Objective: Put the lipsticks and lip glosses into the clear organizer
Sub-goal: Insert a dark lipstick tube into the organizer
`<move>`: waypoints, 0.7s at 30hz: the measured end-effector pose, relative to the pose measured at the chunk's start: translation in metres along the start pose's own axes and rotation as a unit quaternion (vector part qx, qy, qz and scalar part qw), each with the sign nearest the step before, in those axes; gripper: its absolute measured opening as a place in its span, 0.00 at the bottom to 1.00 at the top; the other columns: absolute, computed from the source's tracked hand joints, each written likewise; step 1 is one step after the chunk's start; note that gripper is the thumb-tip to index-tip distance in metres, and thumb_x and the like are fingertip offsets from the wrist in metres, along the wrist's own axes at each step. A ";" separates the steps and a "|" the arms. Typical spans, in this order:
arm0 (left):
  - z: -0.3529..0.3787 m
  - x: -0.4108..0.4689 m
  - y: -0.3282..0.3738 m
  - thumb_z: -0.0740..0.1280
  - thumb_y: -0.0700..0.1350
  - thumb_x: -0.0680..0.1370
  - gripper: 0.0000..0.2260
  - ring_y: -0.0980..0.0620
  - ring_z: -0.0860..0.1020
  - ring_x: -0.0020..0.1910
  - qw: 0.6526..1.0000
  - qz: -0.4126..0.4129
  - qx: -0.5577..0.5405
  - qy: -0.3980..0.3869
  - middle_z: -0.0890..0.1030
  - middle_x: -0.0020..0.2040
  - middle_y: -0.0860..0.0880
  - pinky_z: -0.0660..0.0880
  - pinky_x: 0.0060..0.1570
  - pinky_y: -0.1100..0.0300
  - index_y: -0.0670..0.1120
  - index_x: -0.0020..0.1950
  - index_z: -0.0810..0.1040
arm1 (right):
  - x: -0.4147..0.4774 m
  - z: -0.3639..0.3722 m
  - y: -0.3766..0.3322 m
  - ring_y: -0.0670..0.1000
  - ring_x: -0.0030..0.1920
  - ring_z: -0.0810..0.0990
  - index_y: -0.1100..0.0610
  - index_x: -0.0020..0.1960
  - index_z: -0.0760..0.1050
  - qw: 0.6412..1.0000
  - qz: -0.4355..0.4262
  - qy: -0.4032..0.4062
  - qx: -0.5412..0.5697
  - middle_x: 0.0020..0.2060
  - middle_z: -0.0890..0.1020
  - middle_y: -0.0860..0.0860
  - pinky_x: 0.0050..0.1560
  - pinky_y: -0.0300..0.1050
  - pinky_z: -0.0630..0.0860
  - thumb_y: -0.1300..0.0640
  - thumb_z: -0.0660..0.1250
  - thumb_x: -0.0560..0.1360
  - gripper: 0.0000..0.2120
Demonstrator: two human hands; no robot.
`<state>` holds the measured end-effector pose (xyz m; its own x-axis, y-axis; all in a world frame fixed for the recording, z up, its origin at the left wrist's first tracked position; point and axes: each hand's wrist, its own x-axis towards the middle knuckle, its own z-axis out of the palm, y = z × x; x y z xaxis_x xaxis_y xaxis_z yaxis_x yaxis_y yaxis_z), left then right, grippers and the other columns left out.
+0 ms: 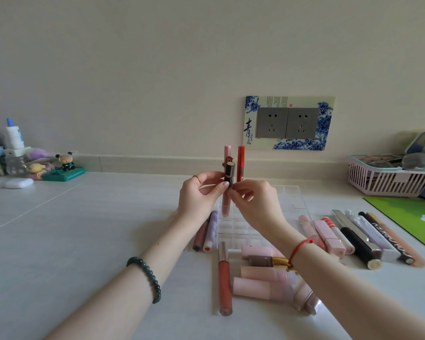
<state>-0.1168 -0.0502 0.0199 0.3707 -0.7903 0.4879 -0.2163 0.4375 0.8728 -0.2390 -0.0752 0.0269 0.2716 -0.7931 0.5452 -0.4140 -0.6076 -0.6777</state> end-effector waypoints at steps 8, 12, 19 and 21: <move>-0.003 -0.001 -0.005 0.71 0.42 0.71 0.07 0.65 0.80 0.37 0.999 0.007 0.046 0.008 0.82 0.39 0.57 0.72 0.42 0.77 0.54 0.41 0.78 | 0.002 0.005 0.000 0.43 0.29 0.69 0.55 0.38 0.81 1.000 0.011 -0.011 -0.024 0.33 0.78 0.52 0.31 0.27 0.67 0.56 0.63 0.74 0.10; -0.004 -0.002 -0.007 0.71 0.42 0.71 0.07 0.60 0.81 0.42 0.997 0.001 0.078 -0.003 0.81 0.38 0.57 0.73 0.44 0.75 0.55 0.41 0.78 | 0.000 0.006 0.002 0.50 0.34 0.74 0.54 0.39 0.82 0.999 0.011 -0.009 -0.043 0.35 0.81 0.55 0.31 0.32 0.66 0.55 0.63 0.74 0.09; -0.006 -0.002 -0.009 0.70 0.42 0.71 0.04 0.54 0.81 0.43 0.993 -0.013 0.117 -0.011 0.83 0.40 0.53 0.75 0.49 0.64 0.50 0.45 0.80 | -0.001 0.009 0.001 0.56 0.40 0.78 0.55 0.44 0.82 0.998 0.018 -0.008 -0.061 0.37 0.82 0.55 0.44 0.49 0.75 0.55 0.64 0.73 0.09; -0.007 -0.001 -0.011 0.71 0.42 0.71 0.05 0.54 0.81 0.43 0.991 -0.012 0.134 -0.012 0.82 0.39 0.54 0.75 0.49 0.63 0.50 0.45 0.80 | -0.002 0.009 0.001 0.56 0.41 0.78 0.55 0.45 0.82 0.998 0.022 -0.010 -0.062 0.37 0.82 0.54 0.47 0.51 0.75 0.54 0.64 0.74 0.09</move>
<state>-0.1088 -0.0511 0.0100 0.3572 -0.8106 0.4641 -0.4417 0.2912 0.8486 -0.2315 -0.0746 0.0208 0.2676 -0.8204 0.5053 -0.5301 -0.5633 -0.6338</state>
